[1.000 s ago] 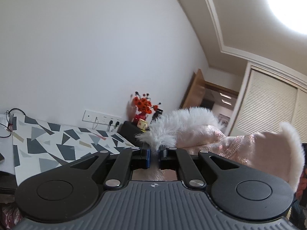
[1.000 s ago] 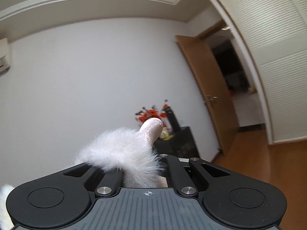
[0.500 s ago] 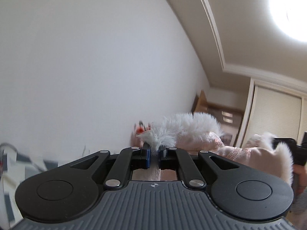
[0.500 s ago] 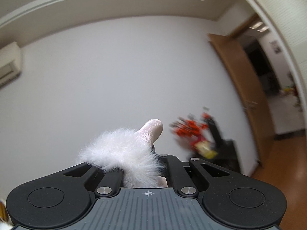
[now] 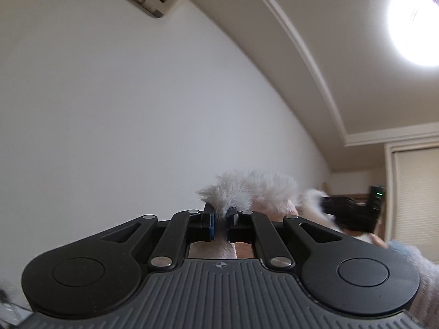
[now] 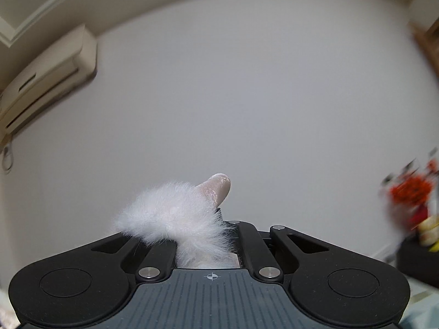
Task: Fold clothes
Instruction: 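Carry the jacket to the patterned table and lower it with both grippers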
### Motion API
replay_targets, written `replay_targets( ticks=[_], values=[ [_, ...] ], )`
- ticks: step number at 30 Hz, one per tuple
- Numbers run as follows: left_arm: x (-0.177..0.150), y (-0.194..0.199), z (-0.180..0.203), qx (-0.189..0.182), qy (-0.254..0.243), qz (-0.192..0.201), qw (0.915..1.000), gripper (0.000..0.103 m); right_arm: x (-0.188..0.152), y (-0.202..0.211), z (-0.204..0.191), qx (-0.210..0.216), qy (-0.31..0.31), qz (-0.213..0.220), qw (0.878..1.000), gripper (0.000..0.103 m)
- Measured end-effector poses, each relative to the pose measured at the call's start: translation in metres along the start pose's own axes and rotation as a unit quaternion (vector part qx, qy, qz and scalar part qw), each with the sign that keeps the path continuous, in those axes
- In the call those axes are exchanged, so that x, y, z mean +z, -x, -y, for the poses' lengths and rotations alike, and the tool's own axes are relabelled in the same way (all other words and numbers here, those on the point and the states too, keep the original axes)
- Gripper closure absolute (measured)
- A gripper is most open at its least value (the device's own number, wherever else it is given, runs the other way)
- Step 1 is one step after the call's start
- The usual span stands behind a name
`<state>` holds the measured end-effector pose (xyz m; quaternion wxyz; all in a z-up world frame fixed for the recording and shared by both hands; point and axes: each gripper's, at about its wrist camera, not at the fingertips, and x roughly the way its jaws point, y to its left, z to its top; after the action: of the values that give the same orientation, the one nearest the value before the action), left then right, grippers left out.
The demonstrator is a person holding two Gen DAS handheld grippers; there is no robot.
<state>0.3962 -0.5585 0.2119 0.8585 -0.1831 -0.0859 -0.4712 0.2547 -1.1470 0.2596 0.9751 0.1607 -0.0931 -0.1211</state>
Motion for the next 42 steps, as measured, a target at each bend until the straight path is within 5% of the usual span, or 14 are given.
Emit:
replay_targets(
  ticks=[6,13,15,16,18,19,24,28,33,38,42],
  values=[
    [-0.012,0.005,-0.005,0.095,-0.014,-0.021,0.9951,0.096,-0.072,-0.137,0.006,0.064,-0.037,-0.094,0.993,0.101],
    [-0.035,-0.027,0.019,0.196,-0.044,-0.045,0.9785,0.096,-0.157,-0.265,0.057,0.123,-0.084,-0.182,0.972,0.098],
    [-0.052,-0.052,0.026,0.217,-0.039,-0.057,0.9737,0.095,-0.187,-0.299,0.081,0.121,-0.096,-0.22,0.963,0.083],
    [-0.061,-0.066,0.026,0.222,-0.027,-0.066,0.9725,0.095,-0.203,-0.31,0.092,0.104,-0.096,-0.238,0.961,0.061],
    [-0.083,-0.098,0.022,0.231,0.006,-0.093,0.9684,0.095,-0.234,-0.326,0.117,0.068,-0.09,-0.277,0.954,0.038],
    [-0.095,-0.114,0.02,0.242,0.014,-0.107,0.9642,0.095,-0.25,-0.331,0.131,0.053,-0.089,-0.296,0.95,0.036],
    [-0.151,-0.188,0.014,0.29,0.036,-0.185,0.9384,0.095,-0.312,-0.316,0.233,-0.007,-0.155,-0.363,0.919,0.027],
    [-0.197,-0.248,0.012,0.295,0.06,-0.249,0.9204,0.095,-0.327,-0.279,0.328,-0.066,-0.249,-0.366,0.894,0.017],
    [-0.265,-0.295,0.034,0.275,0.09,-0.318,0.903,0.095,-0.32,-0.225,0.396,-0.085,-0.295,-0.337,0.89,0.017],
    [-0.314,-0.327,0.037,0.255,0.115,-0.363,0.8885,0.095,-0.31,-0.185,0.368,0.043,-0.246,-0.346,0.904,0.017],
    [-0.333,-0.34,0.043,0.24,0.13,-0.393,0.8781,0.095,-0.324,-0.183,0.311,0.153,-0.184,-0.379,0.894,0.017]
  ],
)
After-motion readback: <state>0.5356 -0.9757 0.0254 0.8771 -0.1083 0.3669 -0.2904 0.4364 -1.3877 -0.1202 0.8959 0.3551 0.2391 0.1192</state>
